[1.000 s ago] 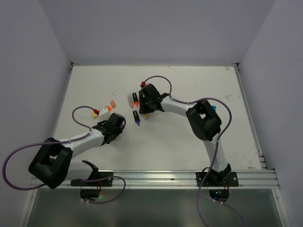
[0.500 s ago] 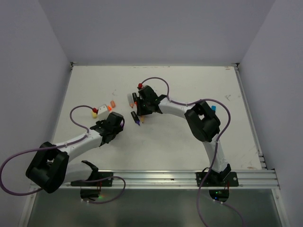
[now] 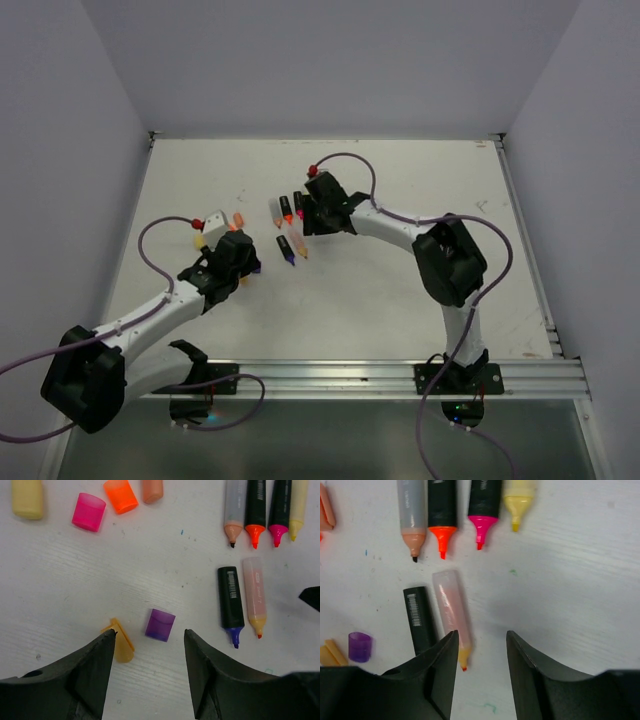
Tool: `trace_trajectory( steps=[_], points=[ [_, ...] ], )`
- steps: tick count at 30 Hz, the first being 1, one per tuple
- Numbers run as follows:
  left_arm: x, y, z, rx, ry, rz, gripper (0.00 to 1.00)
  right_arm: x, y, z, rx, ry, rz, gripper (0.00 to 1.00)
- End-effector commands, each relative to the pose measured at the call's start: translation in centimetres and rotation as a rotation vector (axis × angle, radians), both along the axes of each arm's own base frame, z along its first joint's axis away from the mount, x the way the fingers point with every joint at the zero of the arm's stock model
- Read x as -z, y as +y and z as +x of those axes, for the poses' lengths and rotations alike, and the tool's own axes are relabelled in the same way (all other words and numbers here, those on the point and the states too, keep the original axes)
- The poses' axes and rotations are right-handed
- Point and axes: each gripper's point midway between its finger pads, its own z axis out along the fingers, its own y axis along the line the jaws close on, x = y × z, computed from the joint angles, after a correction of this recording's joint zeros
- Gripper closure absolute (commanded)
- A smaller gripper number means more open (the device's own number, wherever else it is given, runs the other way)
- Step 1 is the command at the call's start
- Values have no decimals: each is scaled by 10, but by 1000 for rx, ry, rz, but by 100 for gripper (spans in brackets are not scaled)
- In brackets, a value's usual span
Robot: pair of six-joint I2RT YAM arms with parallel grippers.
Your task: Open the pen caps
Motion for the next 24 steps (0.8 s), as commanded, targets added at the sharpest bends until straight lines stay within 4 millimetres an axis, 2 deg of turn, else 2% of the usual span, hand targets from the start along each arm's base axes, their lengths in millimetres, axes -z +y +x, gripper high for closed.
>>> trace_trajectory(
  steps=[1,2,3,4,5,6,7,8,9,10,11,12,14,15,16,24],
  points=[
    [-38,-12,17,49,-124,-37,39,-64,-75,32,221,-88,31,53],
    [-41,-14,18,61,-137,-45,39,-65,-94,34,267,-74,34,49],
    [-44,-17,19,72,-147,-53,39,-58,-127,40,350,-48,28,48],
    [-46,-22,18,101,-155,-62,39,-69,-143,41,382,-62,36,48],
    [-50,-26,20,113,-169,-74,39,-67,-159,39,410,-47,14,48],
    [-51,-29,20,124,-175,-82,39,-66,-190,43,477,-58,-37,48],
    [-52,-34,20,145,-176,-90,39,-74,-205,40,507,-71,-57,48],
    [-55,-39,21,159,-192,-102,39,-73,-220,35,528,-58,-94,48],
    [-55,-45,20,180,-191,-107,39,-67,-244,29,569,-47,-132,48],
    [-55,-50,19,198,-193,-113,39,-72,-257,25,596,-58,-141,48],
    [-57,-54,20,208,-203,-119,39,-69,-268,20,607,-46,-143,48],
    [-58,-60,19,228,-207,-124,39,-56,-287,10,642,-7,-152,49],
    [-57,-67,19,249,-213,-126,39,-52,-298,0,651,16,-131,50],
    [-52,-71,17,268,-199,-125,39,-41,-308,-10,668,45,-147,50],
    [-52,-76,20,277,-212,-135,39,-39,-313,-14,678,47,-158,50],
    [-43,-93,22,334,-203,-164,39,-8,-339,-48,733,113,-224,51]
  ],
)
